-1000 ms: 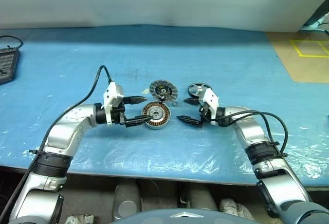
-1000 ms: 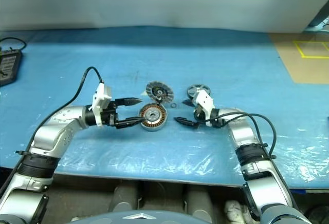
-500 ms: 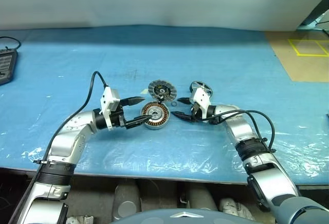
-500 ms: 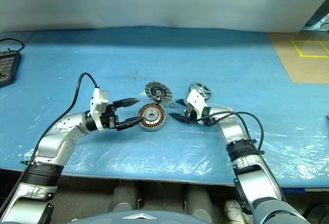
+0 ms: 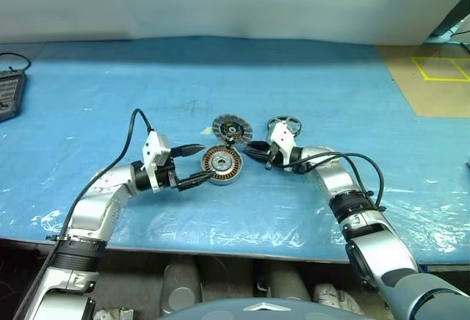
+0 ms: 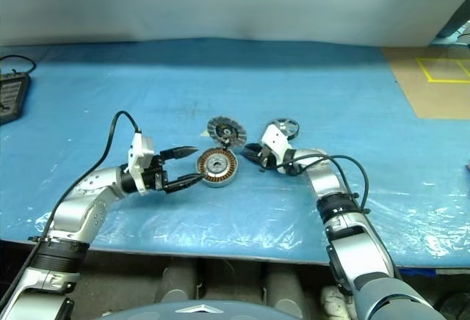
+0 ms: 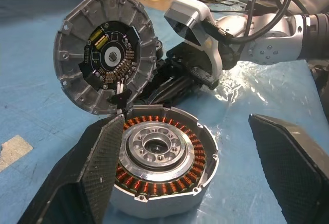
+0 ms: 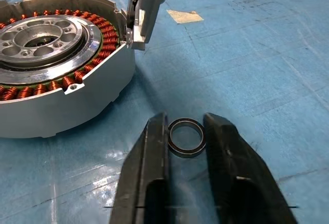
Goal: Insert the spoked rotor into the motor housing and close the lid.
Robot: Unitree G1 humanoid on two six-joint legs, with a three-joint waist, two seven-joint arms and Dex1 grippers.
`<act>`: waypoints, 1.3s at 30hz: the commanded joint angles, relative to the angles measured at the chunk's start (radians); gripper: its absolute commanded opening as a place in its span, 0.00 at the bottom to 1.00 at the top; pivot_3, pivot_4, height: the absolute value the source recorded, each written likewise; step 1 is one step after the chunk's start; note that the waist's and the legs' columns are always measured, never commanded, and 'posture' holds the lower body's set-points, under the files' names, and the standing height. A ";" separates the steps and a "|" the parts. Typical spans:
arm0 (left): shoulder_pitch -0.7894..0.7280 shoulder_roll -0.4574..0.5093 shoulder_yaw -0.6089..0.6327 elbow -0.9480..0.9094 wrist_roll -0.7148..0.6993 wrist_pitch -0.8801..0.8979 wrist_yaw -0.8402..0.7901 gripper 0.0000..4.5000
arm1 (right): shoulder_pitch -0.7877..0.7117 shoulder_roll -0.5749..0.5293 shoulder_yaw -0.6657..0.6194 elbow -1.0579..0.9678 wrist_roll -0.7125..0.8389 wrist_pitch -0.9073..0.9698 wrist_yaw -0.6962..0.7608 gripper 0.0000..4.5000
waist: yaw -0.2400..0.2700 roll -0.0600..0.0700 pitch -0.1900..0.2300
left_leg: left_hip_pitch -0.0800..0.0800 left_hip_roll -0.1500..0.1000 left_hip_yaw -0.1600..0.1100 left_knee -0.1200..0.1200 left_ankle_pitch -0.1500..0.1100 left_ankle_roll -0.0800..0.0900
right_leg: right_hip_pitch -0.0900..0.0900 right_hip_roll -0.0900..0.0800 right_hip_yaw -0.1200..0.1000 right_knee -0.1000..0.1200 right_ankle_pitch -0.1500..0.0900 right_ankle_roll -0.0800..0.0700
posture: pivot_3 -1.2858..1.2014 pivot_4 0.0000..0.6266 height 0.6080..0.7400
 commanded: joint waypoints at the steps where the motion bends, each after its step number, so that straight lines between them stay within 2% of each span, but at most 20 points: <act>1: 0.002 -0.001 0.016 0.023 0.011 -0.043 -0.010 0.90 | 0.018 -0.016 0.005 -0.017 -0.010 0.010 0.007 0.13 | 0.000 0.000 0.000 | 0.000 0.000 0.000 0.000 0.000 0.000 | 0.000 0.000 0.000 0.000 0.000 0.000 | 0.52 0.24 1.00; 10: -0.014 -0.011 0.017 0.105 0.033 -0.115 -0.033 0.90 | 0.077 -0.066 -0.026 -0.148 0.037 0.072 0.031 0.13 | 0.003 0.000 0.000 | 0.000 0.000 0.000 0.000 0.000 0.000 | 0.000 0.000 0.000 -0.001 0.000 0.000 | 0.52 0.24 1.00; 17: -0.007 -0.008 0.021 0.119 0.016 -0.121 -0.070 0.90 | 0.184 -0.188 -0.042 -0.462 0.174 0.261 0.183 0.13 | 0.003 0.000 0.000 | -0.001 0.000 0.000 -0.001 0.000 0.001 | 0.000 0.000 0.000 -0.003 0.000 0.000 | 0.52 0.24 1.00; 21: -0.002 -0.012 0.020 0.127 0.018 -0.153 -0.099 0.90 | 0.193 -0.212 -0.039 -0.603 0.250 0.374 0.223 0.13 | 0.000 0.000 0.000 | 0.000 0.002 0.000 -0.002 0.000 0.001 | 0.000 0.001 0.000 -0.003 0.000 0.000 | 0.52 0.24 1.00; 31: 0.001 -0.005 0.030 0.157 0.035 -0.236 -0.121 0.90 | 0.127 -0.103 0.036 -0.606 0.241 0.390 0.202 0.13 | 0.001 0.000 0.000 | 0.000 0.003 0.001 -0.002 0.000 0.000 | 0.000 0.001 0.000 -0.004 0.000 0.000 | 0.52 0.24 1.00; 39: 0.013 -0.010 0.025 0.149 0.036 -0.240 -0.108 0.90 | 0.062 -0.013 0.093 -0.479 0.154 0.327 0.130 0.13 | 0.001 0.000 0.000 | 0.000 0.003 0.001 -0.002 0.001 -0.001 | 0.000 0.001 0.000 -0.003 0.000 0.000 | 0.52 0.24 1.00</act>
